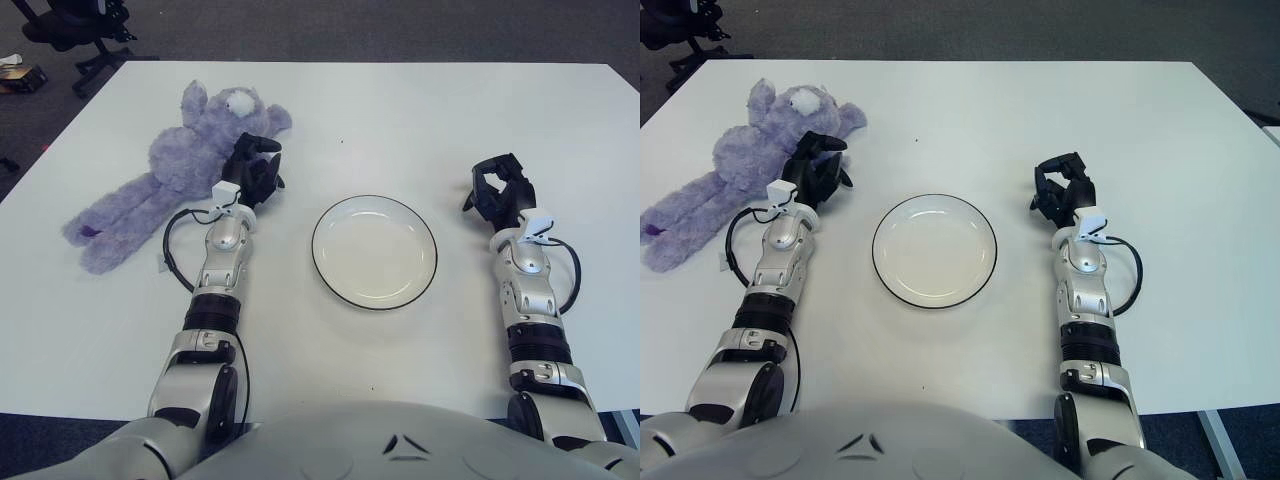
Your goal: Put the doll into the plate.
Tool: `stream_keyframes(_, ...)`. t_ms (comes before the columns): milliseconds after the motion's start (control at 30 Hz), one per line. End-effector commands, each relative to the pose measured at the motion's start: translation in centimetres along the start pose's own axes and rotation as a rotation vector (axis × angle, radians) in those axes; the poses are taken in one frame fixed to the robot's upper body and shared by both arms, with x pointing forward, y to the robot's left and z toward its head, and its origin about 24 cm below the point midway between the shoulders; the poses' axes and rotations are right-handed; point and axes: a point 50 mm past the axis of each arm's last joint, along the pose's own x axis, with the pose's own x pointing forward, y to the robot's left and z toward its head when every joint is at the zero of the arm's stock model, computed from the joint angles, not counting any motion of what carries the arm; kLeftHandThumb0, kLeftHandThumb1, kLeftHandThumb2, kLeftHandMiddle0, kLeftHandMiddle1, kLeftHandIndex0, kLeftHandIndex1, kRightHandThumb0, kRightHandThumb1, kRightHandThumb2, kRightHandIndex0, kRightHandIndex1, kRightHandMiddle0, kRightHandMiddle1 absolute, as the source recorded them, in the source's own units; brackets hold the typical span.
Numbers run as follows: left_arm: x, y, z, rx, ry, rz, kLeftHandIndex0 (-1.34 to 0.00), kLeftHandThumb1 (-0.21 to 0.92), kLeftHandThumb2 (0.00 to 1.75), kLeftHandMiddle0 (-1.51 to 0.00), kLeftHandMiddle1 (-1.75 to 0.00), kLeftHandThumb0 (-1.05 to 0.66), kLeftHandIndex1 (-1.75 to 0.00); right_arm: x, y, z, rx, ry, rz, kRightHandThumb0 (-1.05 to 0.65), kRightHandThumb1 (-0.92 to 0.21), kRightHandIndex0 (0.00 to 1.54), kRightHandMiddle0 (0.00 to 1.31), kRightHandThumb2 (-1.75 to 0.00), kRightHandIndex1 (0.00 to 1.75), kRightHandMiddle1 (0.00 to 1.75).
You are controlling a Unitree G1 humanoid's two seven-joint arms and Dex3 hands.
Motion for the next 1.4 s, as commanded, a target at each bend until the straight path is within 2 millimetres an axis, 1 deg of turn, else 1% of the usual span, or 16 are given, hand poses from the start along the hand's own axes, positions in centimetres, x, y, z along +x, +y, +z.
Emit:
stream_keyframes(0, -1.6, -0.1, -1.4, -0.014, 0.024, -0.003, -0.38, 0.92, 0.35, -0.84, -1.68, -0.35, -1.56, -0.8, -0.4, -1.5, -0.02, 0.078, 0.008, -0.36, -0.91, 0.92, 0.33, -0.43, 1.75, 1.64)
stream_keyframes(200, -2.2, -0.6, -0.9, -0.011, -0.048, -0.024, -0.39, 0.92, 0.34, -0.82, -1.66, -0.35, -1.55, -0.8, -0.6, -1.6, -0.026, 0.087, 0.018, -0.36, -0.91, 0.92, 0.33, -0.42, 1.75, 1.63)
stream_keyframes(433, -2.3, -0.6, -0.8, -0.004, -0.08, -0.024, -0.39, 0.92, 0.35, -0.81, -1.66, -0.35, -1.56, -0.8, -0.6, -1.7, -0.028, 0.092, 0.021, -0.36, -0.91, 0.92, 0.33, -0.41, 1.75, 1.63)
stream_keyframes(467, -2.4, -0.6, -0.6, 0.002, -0.102, -0.022, -0.38, 0.92, 0.35, -0.81, -1.64, -0.35, -1.56, -0.7, -0.6, -1.8, -0.029, 0.095, 0.022, -0.36, -0.91, 0.92, 0.33, -0.41, 1.75, 1.63)
stream_keyframes(533, -2.5, -0.6, -0.4, 0.01, -0.127, -0.02, -0.38, 0.92, 0.35, -0.8, -1.54, -0.35, -1.56, -0.7, -0.6, -1.9, -0.03, 0.099, 0.023, -0.36, -0.92, 0.92, 0.33, -0.41, 1.75, 1.63)
stream_keyframes(633, -2.6, -0.5, 0.1, 0.014, -0.173, -0.015, -0.38, 0.92, 0.35, -0.8, -1.46, -0.35, -1.56, -0.6, -0.6, -1.9, -0.031, 0.1, 0.025, -0.36, -0.92, 0.92, 0.34, -0.4, 1.75, 1.62)
stream_keyframes(867, -2.6, -0.5, 0.1, 0.015, -0.19, -0.013, -0.38, 0.92, 0.35, -0.81, -1.41, -0.35, -1.56, -0.6, -0.6, -2.0, -0.031, 0.1, 0.025, -0.36, -0.92, 0.92, 0.34, -0.4, 1.75, 1.62)
stream_keyframes(933, -3.2, 0.1, 2.1, 0.049, -0.306, 0.027, -0.38, 0.92, 0.35, -0.8, -1.4, -0.35, -1.56, -0.6, -0.4, -2.2, -0.034, 0.105, 0.029, -0.36, -0.92, 0.92, 0.34, -0.39, 1.75, 1.62)
stream_keyframes(967, -3.4, 0.3, 2.7, 0.059, -0.339, 0.039, -0.38, 0.92, 0.35, -0.8, -1.39, -0.35, -1.56, -0.5, -0.4, -2.2, -0.035, 0.107, 0.03, -0.36, -0.92, 0.92, 0.34, -0.39, 1.75, 1.62)
stream_keyframes(1033, -3.6, 0.6, 3.3, 0.085, -0.371, 0.053, -0.38, 0.92, 0.35, -0.79, -1.39, -0.35, -1.56, -0.5, -0.3, -2.3, -0.035, 0.108, 0.031, -0.36, -0.92, 0.92, 0.34, -0.39, 1.75, 1.62)
stream_keyframes(1100, -3.9, 1.4, 4.1, 0.129, -0.426, 0.073, -0.38, 0.92, 0.35, -0.79, -1.38, -0.35, -1.55, -0.4, -0.2, -2.3, -0.037, 0.108, 0.033, -0.36, -0.92, 0.92, 0.34, -0.39, 1.75, 1.62)
stream_keyframes(1167, -4.0, 1.8, 4.6, 0.15, -0.457, 0.083, -0.39, 0.92, 0.35, -0.79, -1.38, -0.35, -1.55, -0.4, -0.2, -2.3, -0.037, 0.108, 0.034, -0.36, -0.92, 0.92, 0.34, -0.39, 1.75, 1.61)
stream_keyframes(1367, -4.0, 1.8, 4.7, 0.156, -0.463, 0.087, -0.39, 0.92, 0.34, -0.79, -1.38, -0.35, -1.55, -0.4, -0.2, -2.3, -0.037, 0.107, 0.034, -0.36, -0.92, 0.92, 0.34, -0.39, 1.75, 1.61)
